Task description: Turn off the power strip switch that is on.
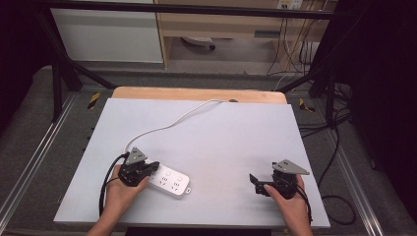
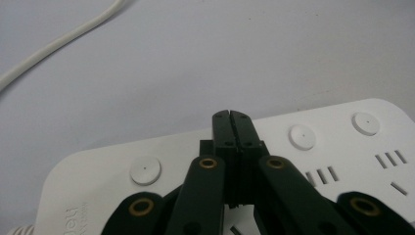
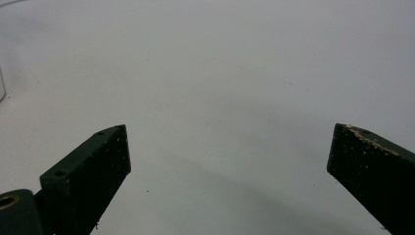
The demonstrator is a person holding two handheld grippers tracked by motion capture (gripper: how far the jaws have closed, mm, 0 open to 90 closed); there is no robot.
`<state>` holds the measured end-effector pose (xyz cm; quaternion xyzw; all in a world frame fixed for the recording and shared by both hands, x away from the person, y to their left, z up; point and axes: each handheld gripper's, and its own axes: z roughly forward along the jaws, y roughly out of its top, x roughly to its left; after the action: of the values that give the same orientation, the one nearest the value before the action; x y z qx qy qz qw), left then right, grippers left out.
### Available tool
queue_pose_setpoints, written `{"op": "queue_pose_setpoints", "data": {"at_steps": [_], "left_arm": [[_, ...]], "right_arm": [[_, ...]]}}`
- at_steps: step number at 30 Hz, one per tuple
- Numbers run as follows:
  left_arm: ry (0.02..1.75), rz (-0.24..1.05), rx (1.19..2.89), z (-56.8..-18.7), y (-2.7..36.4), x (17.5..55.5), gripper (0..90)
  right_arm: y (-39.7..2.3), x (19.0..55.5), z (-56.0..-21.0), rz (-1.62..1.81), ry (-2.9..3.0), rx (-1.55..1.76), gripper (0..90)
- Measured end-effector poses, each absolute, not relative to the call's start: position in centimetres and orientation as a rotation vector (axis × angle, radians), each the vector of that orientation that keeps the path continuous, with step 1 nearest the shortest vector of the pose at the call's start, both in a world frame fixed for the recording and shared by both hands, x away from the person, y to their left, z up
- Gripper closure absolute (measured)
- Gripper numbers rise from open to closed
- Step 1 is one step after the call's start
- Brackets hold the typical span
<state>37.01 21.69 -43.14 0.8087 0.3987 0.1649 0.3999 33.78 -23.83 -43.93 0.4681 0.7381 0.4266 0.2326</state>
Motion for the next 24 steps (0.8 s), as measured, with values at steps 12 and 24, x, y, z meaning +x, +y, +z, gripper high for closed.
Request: {"op": "queue_pose_setpoints", "data": {"at_steps": [12,24], "left_arm": [[1.020,0.392,2.035,-43.16,21.91,37.12,90.0],[1.017,0.401,2.042,-43.15,21.82,37.07,90.0]], "right_arm": [[-23.84,33.74,-43.90,1.170,2.030,1.282,3.0],[-23.87,33.69,-43.85,1.172,2.025,1.283,3.0]]}}
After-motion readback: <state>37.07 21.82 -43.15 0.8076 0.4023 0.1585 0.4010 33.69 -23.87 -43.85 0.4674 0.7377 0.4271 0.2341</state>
